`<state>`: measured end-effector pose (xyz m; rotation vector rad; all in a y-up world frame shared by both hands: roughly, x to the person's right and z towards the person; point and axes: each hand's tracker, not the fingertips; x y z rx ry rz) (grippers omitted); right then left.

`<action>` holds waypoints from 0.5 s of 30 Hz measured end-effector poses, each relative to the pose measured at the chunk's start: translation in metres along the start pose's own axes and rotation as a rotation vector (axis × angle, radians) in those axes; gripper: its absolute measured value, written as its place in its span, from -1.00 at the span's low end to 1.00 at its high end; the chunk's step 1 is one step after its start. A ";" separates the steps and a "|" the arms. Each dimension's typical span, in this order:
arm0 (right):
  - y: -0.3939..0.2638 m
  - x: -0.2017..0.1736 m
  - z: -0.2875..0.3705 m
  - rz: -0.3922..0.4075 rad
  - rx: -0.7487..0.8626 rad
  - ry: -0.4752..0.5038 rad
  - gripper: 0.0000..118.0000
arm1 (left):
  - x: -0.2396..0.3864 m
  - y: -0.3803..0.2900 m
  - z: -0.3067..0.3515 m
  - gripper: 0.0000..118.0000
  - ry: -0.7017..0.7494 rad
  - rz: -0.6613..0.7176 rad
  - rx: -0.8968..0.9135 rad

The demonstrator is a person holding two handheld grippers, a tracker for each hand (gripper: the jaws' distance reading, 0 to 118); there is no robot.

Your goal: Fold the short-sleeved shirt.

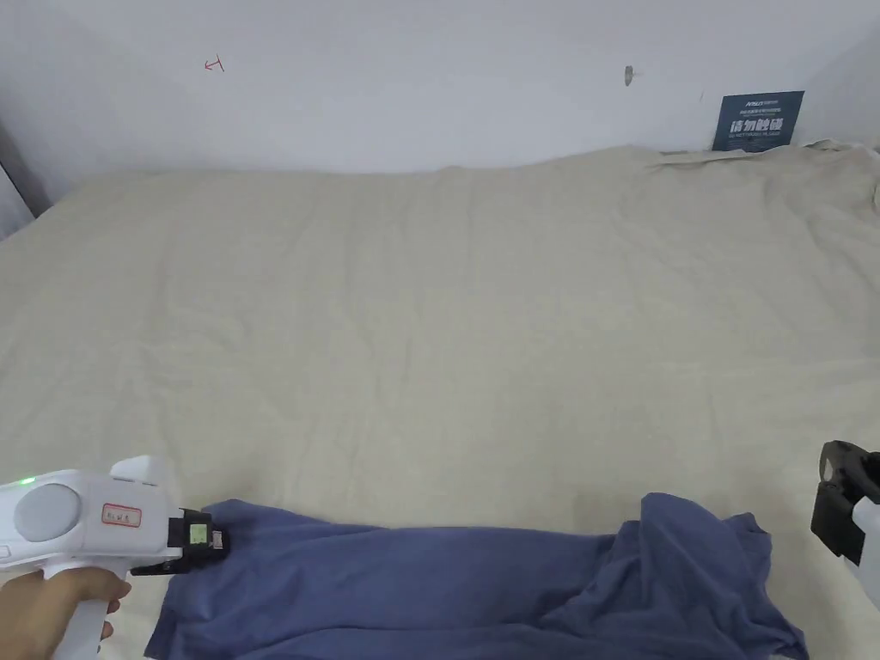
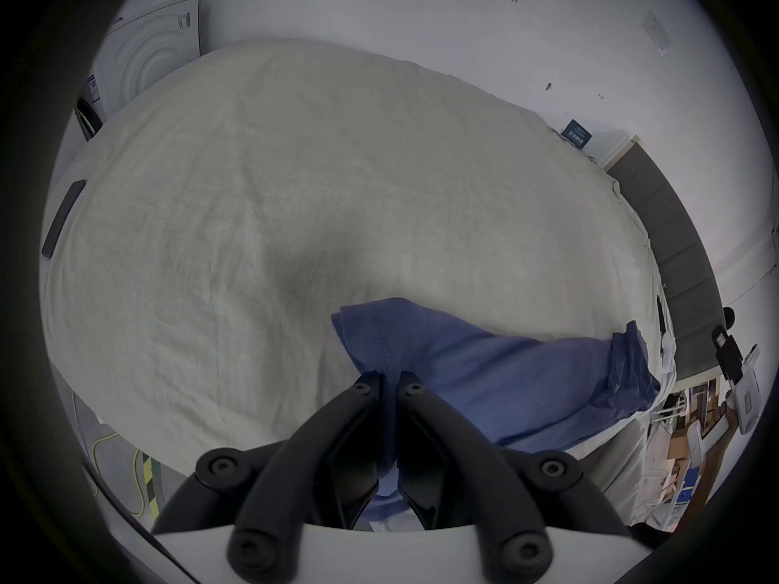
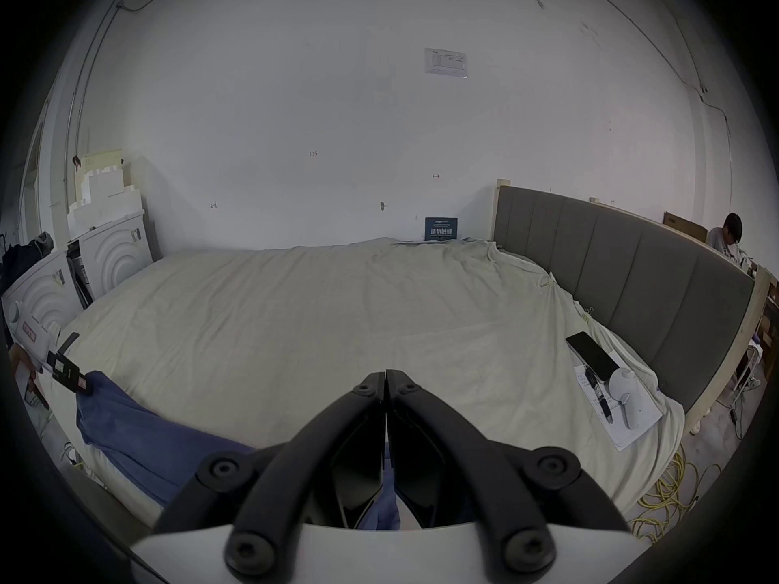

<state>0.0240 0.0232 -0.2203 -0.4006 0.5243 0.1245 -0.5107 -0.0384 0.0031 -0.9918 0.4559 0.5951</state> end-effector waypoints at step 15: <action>-0.005 0.018 0.013 -0.026 0.013 -0.015 -1.00 | 0.182 -0.003 -0.049 -0.94 -0.250 -0.247 -0.129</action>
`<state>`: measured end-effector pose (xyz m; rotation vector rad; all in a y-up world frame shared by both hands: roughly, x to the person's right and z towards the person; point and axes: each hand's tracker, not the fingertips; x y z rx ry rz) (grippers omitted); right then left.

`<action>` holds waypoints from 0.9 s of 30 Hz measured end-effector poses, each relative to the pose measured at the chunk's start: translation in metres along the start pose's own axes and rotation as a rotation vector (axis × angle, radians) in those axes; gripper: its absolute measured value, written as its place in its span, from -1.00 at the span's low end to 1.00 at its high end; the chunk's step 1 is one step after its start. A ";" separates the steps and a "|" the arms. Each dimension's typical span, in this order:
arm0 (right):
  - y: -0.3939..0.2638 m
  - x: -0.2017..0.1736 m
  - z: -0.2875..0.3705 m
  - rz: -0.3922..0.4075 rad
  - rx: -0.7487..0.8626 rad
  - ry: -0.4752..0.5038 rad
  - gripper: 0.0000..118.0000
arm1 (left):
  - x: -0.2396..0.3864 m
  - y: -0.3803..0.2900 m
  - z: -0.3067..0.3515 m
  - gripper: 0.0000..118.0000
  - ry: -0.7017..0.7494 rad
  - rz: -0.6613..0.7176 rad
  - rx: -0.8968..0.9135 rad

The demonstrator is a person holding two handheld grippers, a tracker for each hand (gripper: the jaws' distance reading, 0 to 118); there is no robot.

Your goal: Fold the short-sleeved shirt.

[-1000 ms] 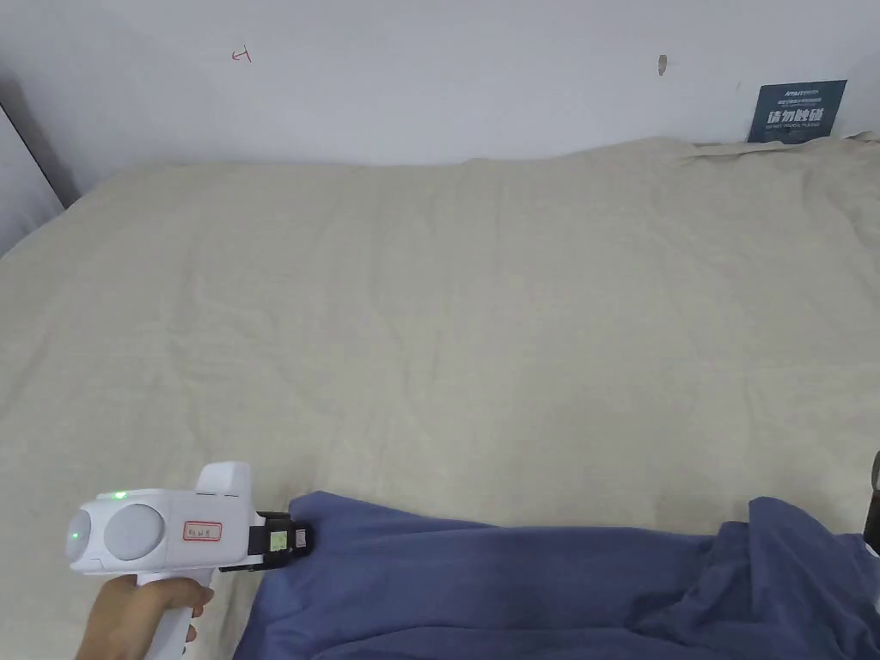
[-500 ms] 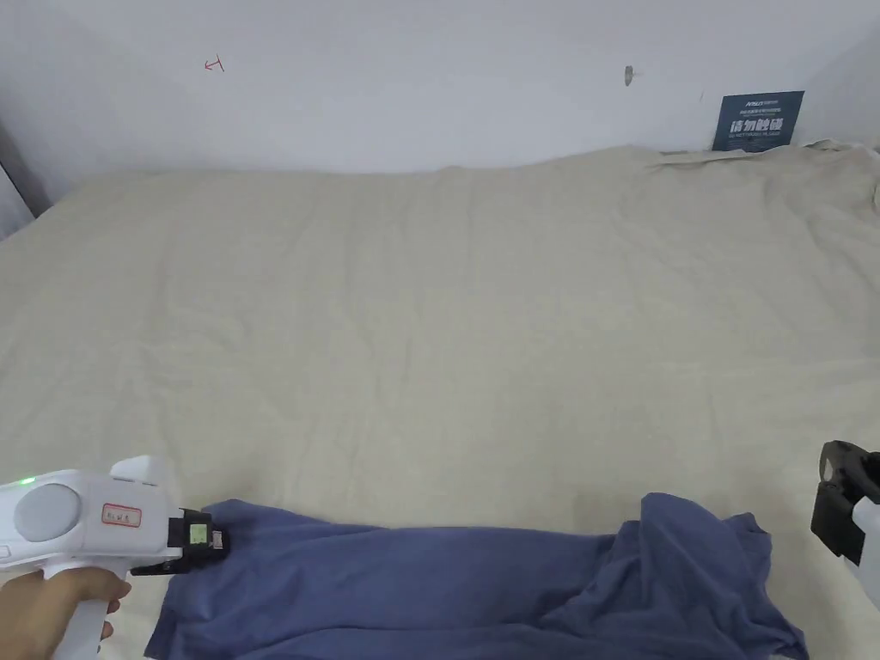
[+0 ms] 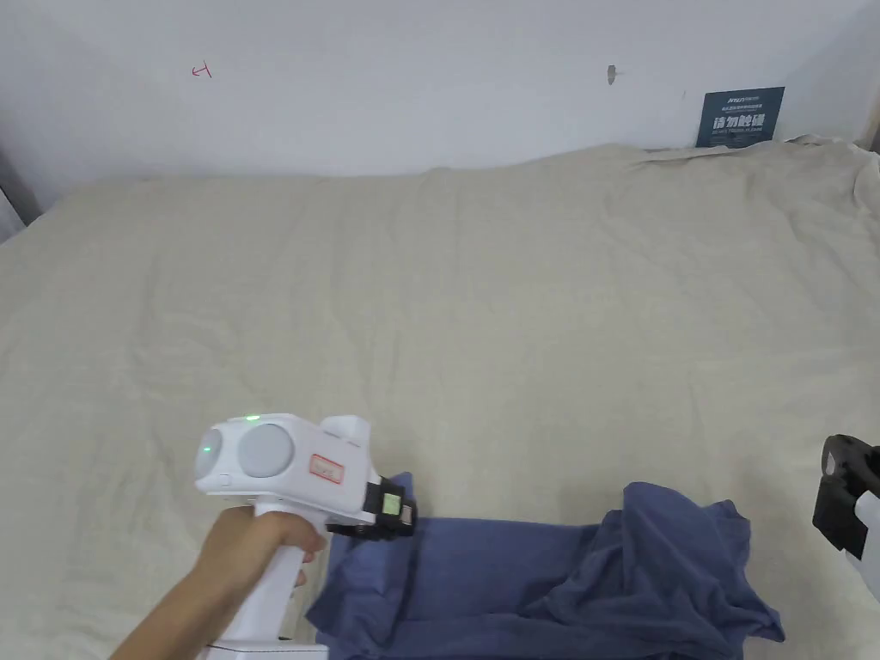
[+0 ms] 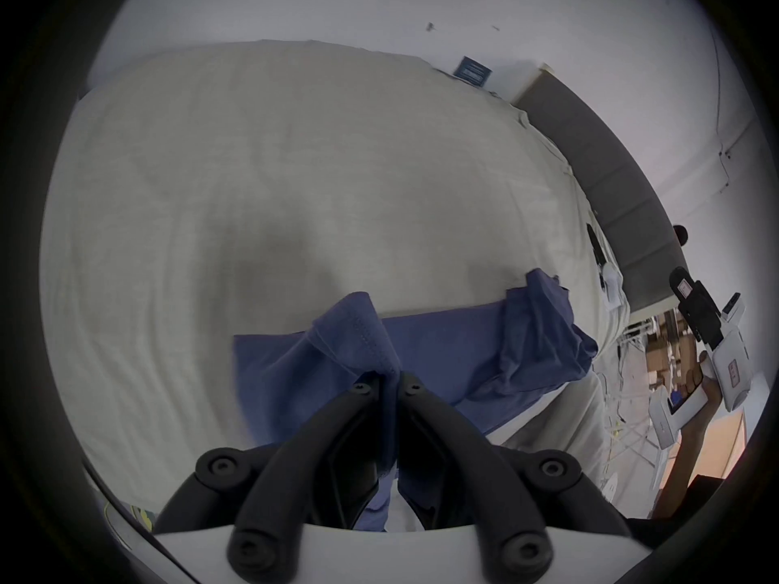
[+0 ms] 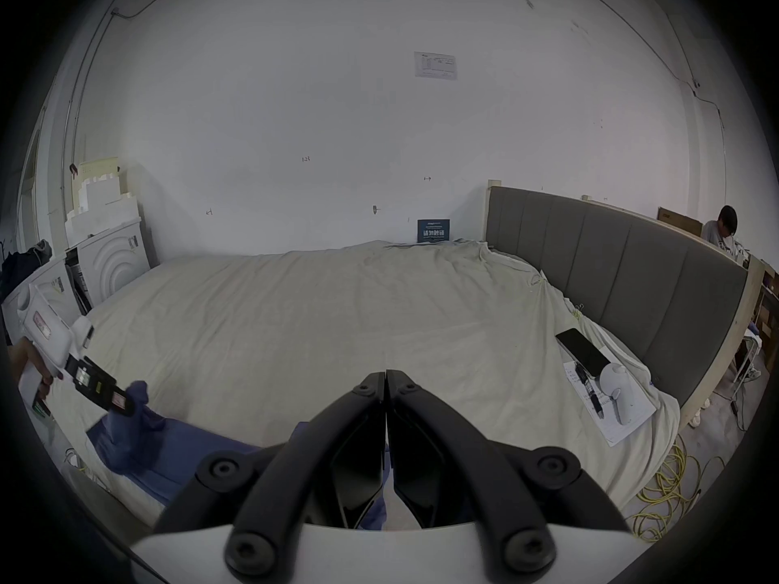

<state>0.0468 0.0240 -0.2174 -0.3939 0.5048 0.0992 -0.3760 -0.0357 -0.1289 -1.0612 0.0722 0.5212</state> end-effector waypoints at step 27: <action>-0.001 0.014 0.009 -0.010 0.002 -0.029 -1.00 | 0.064 -0.007 -0.006 0.92 -0.019 -0.072 0.167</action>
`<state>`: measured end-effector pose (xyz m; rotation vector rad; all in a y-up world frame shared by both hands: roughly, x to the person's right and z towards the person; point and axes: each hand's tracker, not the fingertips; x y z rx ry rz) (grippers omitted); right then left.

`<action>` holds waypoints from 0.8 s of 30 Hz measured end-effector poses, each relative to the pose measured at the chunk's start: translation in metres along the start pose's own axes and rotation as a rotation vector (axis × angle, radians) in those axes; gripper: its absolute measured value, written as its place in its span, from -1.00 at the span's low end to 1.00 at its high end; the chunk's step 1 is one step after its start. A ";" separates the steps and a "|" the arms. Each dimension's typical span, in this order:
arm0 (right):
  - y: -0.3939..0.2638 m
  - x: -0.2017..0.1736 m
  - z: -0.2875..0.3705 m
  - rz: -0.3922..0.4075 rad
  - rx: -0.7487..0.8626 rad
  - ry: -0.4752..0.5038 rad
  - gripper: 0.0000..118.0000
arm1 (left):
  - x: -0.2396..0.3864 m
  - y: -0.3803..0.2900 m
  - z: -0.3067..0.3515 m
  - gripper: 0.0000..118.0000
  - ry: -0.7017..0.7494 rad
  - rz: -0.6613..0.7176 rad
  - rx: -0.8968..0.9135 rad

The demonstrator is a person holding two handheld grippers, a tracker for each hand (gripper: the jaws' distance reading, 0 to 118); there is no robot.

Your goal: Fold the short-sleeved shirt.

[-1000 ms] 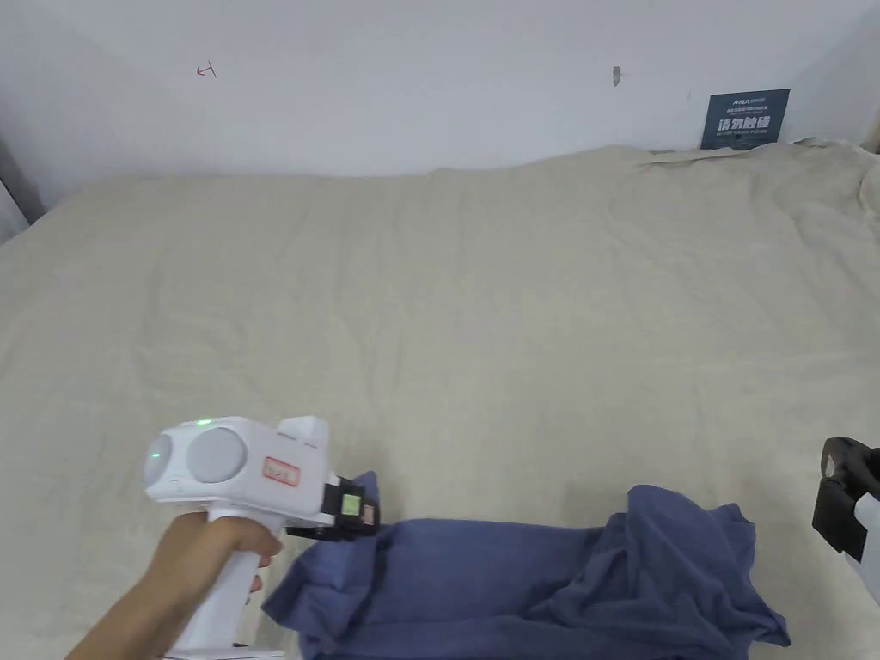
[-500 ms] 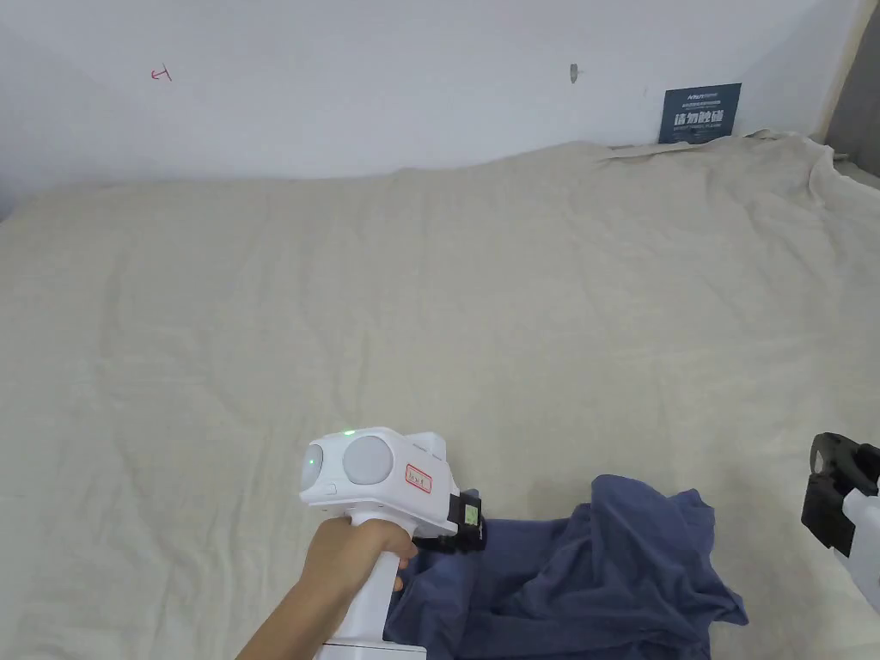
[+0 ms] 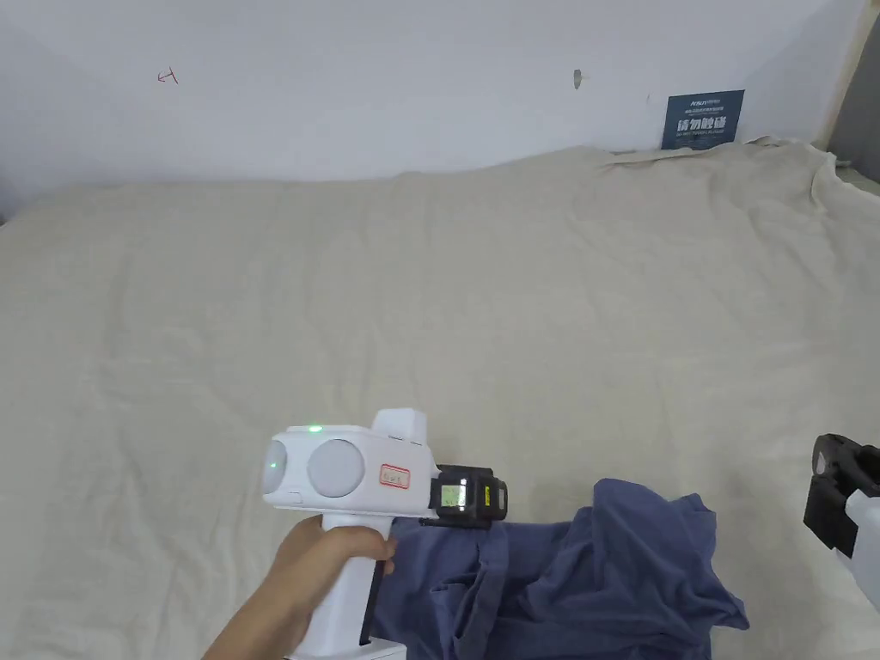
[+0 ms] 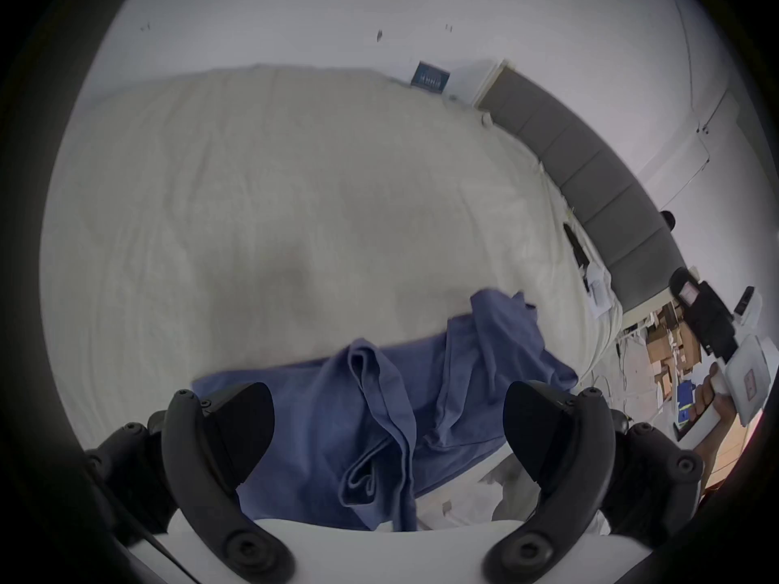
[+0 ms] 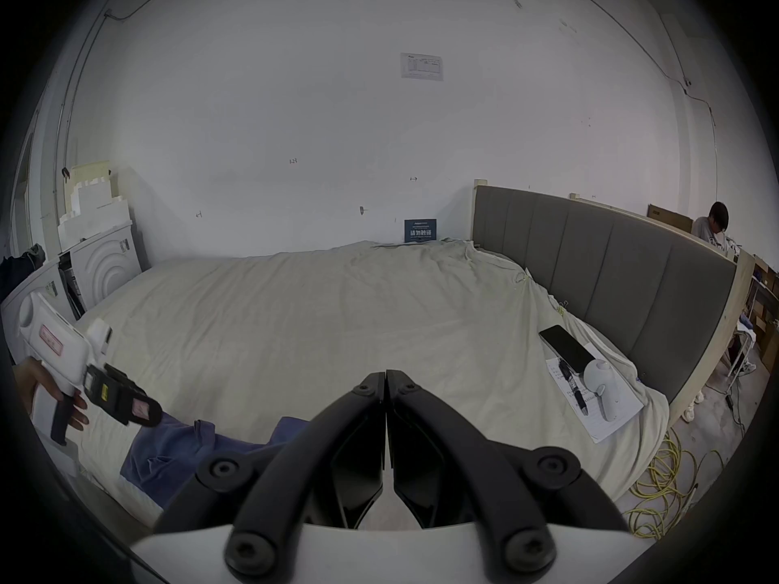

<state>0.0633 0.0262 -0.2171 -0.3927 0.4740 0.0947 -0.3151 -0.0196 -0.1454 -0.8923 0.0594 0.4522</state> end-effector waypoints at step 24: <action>0.004 -0.010 0.002 0.008 0.012 0.028 -1.00 | -0.043 -0.096 0.005 -1.00 0.282 -0.052 0.274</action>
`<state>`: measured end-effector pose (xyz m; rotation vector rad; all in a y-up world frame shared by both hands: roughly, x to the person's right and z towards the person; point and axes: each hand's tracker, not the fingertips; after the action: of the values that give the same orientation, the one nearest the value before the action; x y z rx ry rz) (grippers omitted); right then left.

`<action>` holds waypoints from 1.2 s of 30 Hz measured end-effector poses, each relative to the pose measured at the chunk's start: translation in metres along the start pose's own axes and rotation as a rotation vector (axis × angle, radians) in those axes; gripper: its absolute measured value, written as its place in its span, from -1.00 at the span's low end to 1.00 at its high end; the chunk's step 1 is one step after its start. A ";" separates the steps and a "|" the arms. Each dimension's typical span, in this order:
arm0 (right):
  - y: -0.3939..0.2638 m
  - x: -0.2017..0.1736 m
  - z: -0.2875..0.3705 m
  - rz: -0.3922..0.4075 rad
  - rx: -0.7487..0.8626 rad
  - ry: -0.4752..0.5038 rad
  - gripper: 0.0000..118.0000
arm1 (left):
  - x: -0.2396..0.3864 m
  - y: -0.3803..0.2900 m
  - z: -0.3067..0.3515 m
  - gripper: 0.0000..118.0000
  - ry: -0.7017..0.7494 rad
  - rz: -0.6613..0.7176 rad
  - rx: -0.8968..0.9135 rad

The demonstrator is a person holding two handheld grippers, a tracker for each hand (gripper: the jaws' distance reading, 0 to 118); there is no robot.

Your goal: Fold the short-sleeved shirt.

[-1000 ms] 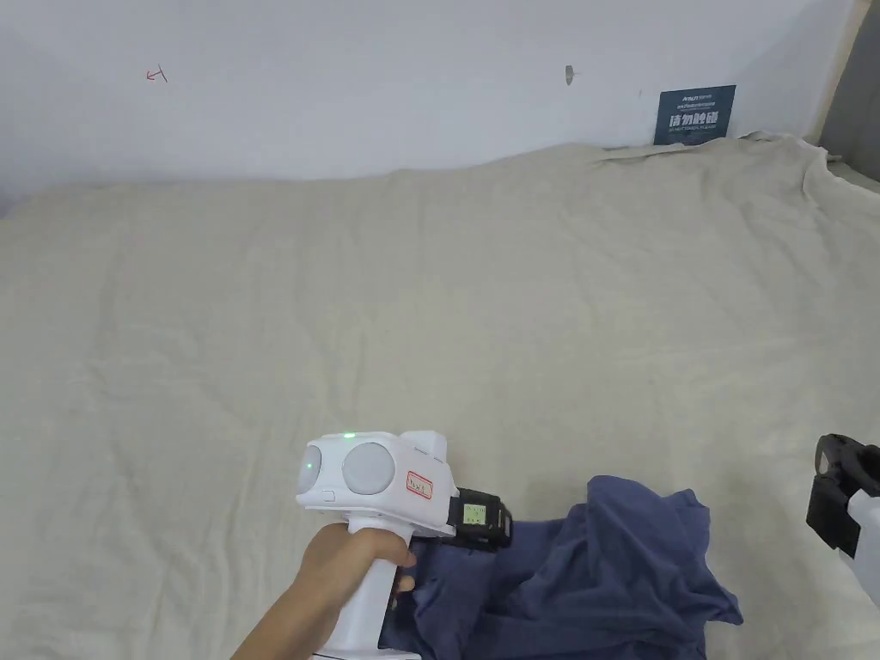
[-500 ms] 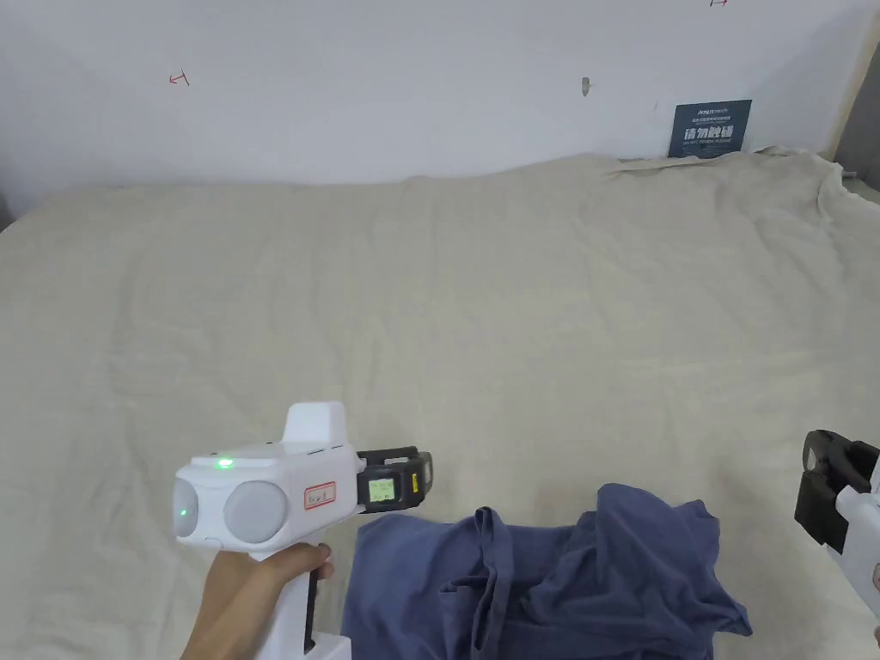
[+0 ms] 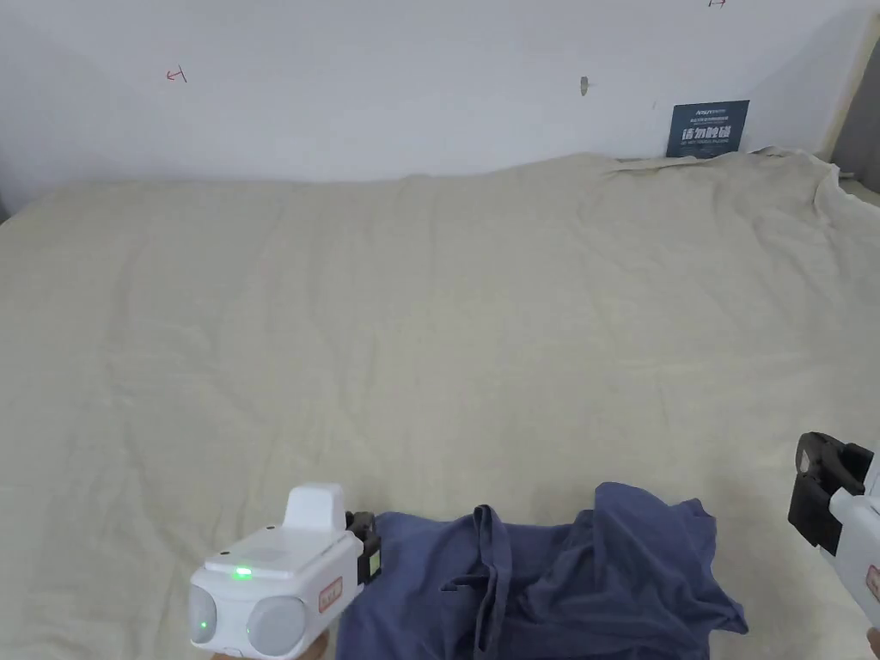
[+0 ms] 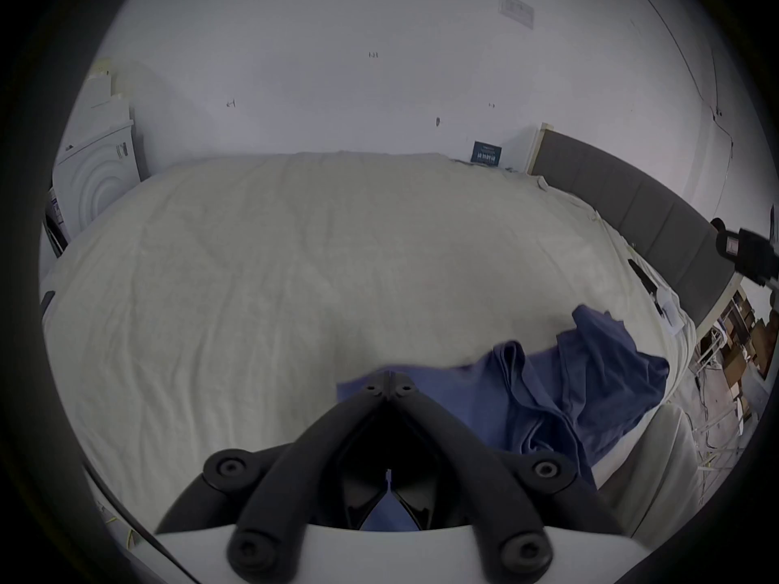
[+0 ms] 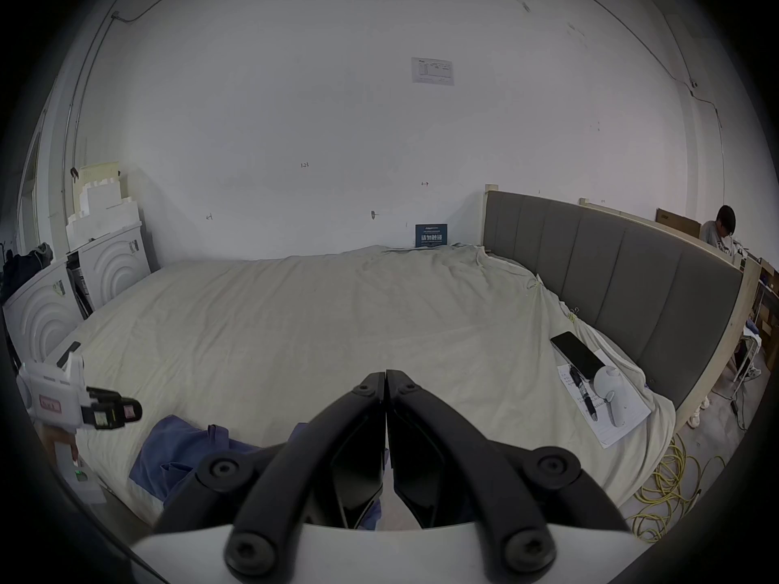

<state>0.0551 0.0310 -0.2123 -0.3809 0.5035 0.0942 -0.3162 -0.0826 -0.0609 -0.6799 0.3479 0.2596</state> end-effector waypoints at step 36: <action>-0.008 0.032 0.006 -0.027 -0.025 -0.051 -1.00 | 0.110 -0.027 -0.031 -1.00 -0.259 0.028 -0.093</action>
<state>0.0870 0.0257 -0.2206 -0.4085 0.4470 0.0836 -0.2135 -0.1095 -0.1116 -0.7241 0.0979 0.3879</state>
